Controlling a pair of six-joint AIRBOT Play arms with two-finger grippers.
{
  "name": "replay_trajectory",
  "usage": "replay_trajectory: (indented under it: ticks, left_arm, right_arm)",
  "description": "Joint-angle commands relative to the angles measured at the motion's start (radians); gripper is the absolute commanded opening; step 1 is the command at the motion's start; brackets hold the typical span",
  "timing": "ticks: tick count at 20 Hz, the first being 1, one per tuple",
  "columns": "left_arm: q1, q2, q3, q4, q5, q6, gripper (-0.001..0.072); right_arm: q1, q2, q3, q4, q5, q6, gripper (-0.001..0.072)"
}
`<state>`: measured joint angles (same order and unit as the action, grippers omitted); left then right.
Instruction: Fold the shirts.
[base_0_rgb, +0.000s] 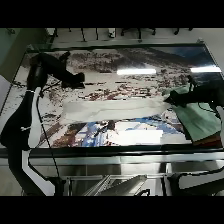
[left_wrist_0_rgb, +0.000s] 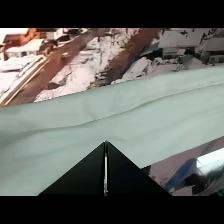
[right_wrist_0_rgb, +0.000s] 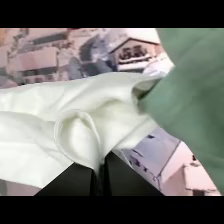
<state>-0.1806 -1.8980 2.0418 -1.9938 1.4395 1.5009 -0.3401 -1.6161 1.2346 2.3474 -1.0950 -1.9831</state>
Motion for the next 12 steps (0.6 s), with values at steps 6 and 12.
replay_trajectory:
  ticks: [6, 12]
  left_arm:
    - [-0.359, -0.198, 0.001, -0.001, -0.215, 0.014, 0.0018]
    - [-0.465, -0.335, 0.001, -0.182, -0.338, 0.008, 0.0018]
  right_arm:
    - [0.069, 0.312, 0.049, 0.03, -0.157, 0.018, 0.0021]
    - [0.107, 0.48, 0.05, 0.04, -0.179, 0.045, 0.0021]
